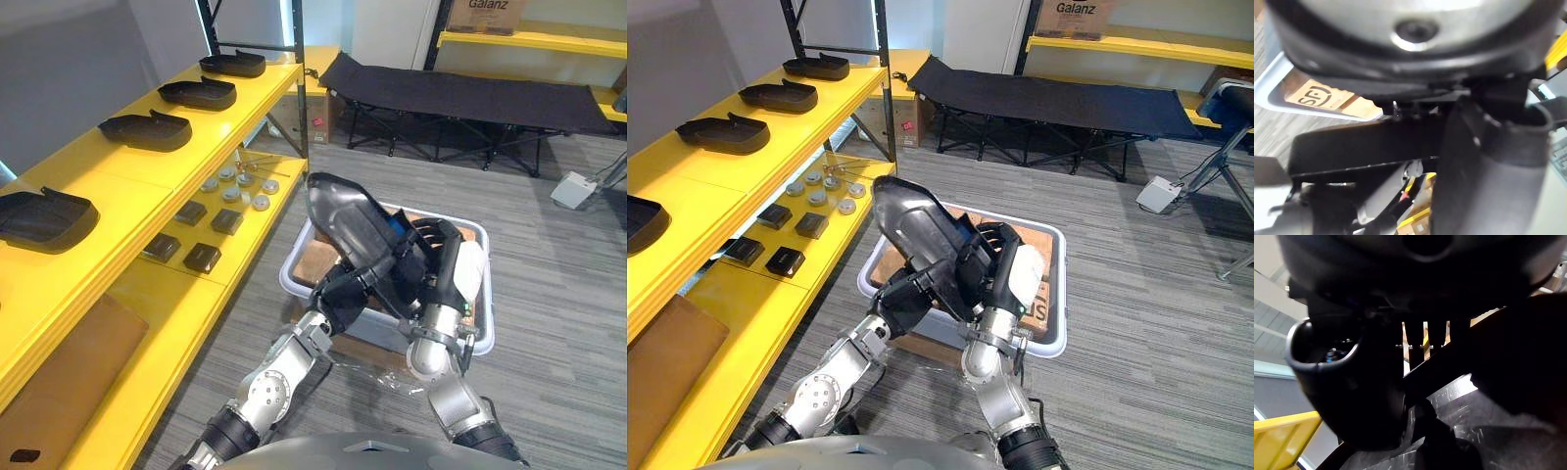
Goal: Walk over and take three plastic housings, then place them on the shelf
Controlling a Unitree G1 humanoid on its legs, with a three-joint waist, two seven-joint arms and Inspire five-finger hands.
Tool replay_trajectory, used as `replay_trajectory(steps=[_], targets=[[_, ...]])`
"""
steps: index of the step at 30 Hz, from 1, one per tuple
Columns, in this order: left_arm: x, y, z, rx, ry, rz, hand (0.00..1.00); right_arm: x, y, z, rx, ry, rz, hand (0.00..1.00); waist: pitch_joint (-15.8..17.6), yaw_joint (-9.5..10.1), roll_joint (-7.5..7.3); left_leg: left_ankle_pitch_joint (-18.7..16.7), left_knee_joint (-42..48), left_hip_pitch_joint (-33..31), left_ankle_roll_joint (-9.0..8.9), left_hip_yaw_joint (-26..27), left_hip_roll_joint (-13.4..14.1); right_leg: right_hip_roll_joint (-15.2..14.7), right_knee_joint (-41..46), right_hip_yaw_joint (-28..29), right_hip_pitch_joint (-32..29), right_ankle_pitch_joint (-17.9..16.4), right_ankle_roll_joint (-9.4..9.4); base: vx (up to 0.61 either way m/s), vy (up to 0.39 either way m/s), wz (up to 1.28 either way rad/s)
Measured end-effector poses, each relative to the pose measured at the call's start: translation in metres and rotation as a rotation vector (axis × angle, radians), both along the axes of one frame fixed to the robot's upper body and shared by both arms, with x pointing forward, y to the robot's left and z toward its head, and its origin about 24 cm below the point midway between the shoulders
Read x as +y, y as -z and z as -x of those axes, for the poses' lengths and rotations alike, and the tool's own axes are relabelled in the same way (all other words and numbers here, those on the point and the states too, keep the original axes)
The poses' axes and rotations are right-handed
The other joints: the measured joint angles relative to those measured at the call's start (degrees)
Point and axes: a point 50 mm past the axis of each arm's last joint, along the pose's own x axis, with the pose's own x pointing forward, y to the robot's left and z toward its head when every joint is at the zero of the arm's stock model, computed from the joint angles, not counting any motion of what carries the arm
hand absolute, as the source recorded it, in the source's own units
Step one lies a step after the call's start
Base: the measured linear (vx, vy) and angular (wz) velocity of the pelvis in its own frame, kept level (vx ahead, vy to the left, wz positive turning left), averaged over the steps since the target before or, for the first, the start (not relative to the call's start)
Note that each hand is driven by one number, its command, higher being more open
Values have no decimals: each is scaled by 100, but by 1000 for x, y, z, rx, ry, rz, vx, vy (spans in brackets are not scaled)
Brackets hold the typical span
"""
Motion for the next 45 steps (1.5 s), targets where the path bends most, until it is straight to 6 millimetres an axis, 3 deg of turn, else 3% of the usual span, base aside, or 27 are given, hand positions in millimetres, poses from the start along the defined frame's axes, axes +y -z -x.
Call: replay_trajectory(steps=[7, 8, 19, 32, 33, 36, 40, 45], targets=[[3, 1, -4, 65, -133, -43, 100, 14, 3, 6, -7, -64, -16, 0, 1, 6, -3, 5, 0, -3, 5, -1, -1, 0, 2, -6, 2, 0, -4, 0, 0, 0], [5, 1, -5, 77, -161, -51, 0, 15, 2, 7, -11, -67, -13, 0, 2, 5, -3, 5, 0, -4, 5, -2, 0, 1, 1, -6, 2, 0, -4, 0, 0, 0], [22, 4, -10, 178, -455, -42, 0, 38, 0, 12, -48, -125, -54, 0, 5, 7, -12, 5, 0, -1, 5, -11, 5, 8, 4, -4, 4, -4, -7, 0, 0, 0], [21, 12, -7, 164, -394, -58, 0, 48, -10, 20, -113, -176, -63, 0, -19, 2, -68, 3, 0, 38, 4, 50, 12, 10, 1, 59, -3, -2, -11, 0, 0, -2], [21, 12, -7, 159, -390, -55, 0, 48, -10, 20, -119, -176, -66, 100, -28, 1, -79, 1, 0, 48, 1, 64, 16, 11, 1, 70, -1, -2, -11, 0, 0, -7], [21, 10, -9, 134, -392, -55, 0, 49, -16, 20, -131, -201, -90, 100, -43, 0, -100, -2, 0, 70, -2, 85, 20, 13, 2, 93, 3, -1, -13, 0, 0, -3], [30, -6, -14, 0, -429, -175, 0, 53, -32, 18, -144, -271, -279, 100, -53, 11, -100, 1, 1, 74, -4, 44, 18, 13, 3, 59, 34, 15, -36, 0, 0, 4], [59, -62, -15, -368, -565, -418, 0, 41, -45, 10, -112, -381, -450, 100, -58, 18, -107, 20, 2, 94, 0, -133, -4, 12, -12, -120, 204, 12, -36, -2, 7, 17]])
